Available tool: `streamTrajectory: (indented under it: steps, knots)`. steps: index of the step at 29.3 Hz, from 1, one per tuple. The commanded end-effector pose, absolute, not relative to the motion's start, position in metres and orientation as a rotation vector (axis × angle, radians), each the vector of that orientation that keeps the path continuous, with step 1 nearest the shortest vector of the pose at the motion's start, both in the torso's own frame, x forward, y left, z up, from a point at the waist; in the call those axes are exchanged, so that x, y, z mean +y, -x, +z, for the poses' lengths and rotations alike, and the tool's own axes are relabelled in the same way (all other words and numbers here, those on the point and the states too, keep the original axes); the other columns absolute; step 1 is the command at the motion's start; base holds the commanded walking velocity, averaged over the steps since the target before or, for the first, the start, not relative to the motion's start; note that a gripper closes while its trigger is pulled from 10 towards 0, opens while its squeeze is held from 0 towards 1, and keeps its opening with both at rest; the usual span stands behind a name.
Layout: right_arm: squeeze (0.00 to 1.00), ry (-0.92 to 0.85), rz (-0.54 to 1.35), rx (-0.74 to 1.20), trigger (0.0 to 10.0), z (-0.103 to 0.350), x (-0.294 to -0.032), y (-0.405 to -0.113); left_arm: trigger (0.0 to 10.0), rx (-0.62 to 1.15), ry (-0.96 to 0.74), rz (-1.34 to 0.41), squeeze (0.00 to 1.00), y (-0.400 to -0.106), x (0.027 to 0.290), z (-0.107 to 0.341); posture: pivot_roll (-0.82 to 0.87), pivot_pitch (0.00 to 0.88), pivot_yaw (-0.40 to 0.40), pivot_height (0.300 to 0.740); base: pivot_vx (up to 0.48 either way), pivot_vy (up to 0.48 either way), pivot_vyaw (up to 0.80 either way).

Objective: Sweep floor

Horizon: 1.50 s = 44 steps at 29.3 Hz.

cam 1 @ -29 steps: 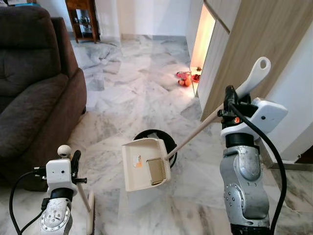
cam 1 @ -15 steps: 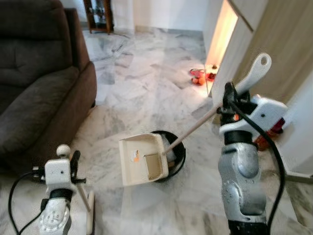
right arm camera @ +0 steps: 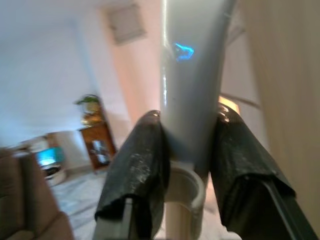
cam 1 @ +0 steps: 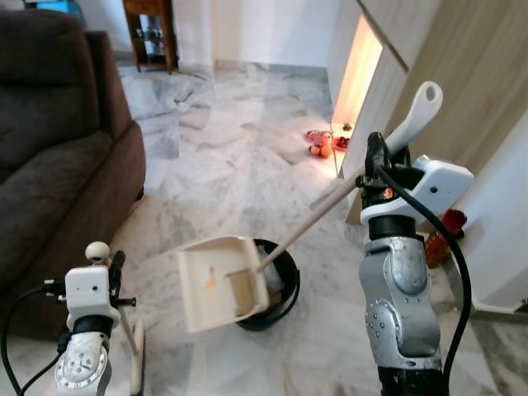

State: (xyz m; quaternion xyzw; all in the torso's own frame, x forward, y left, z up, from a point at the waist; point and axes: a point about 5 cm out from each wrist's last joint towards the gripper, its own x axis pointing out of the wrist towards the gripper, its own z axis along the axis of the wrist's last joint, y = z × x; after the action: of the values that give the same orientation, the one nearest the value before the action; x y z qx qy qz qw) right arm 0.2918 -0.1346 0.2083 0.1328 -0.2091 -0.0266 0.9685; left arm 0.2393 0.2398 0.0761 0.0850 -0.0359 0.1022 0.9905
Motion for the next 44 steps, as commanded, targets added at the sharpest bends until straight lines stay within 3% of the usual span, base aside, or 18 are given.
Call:
streamTrajectory:
  steps: [1,32,44]
  knots:
    - [0.00,-0.265,-0.053,-0.498,10.0,0.223,-0.136,-0.290,10.0,-0.123,-0.181,0.192,0.00,-0.242,0.239,0.086,0.09,0.000,-0.019,0.740,0.285,0.000,0.00]
    - [0.00,-0.284,-0.051,-0.516,10.0,0.228,-0.136,-0.292,10.0,-0.125,-0.165,0.196,0.00,-0.240,0.236,0.086,0.10,0.000,-0.027,0.740,0.282,0.000,0.00]
    - [0.00,-0.244,-0.019,-0.548,10.0,0.235,-0.130,-0.290,10.0,-0.137,-0.156,0.203,0.00,-0.240,0.235,0.087,0.10,0.000,-0.033,0.740,0.000,0.000,0.00]
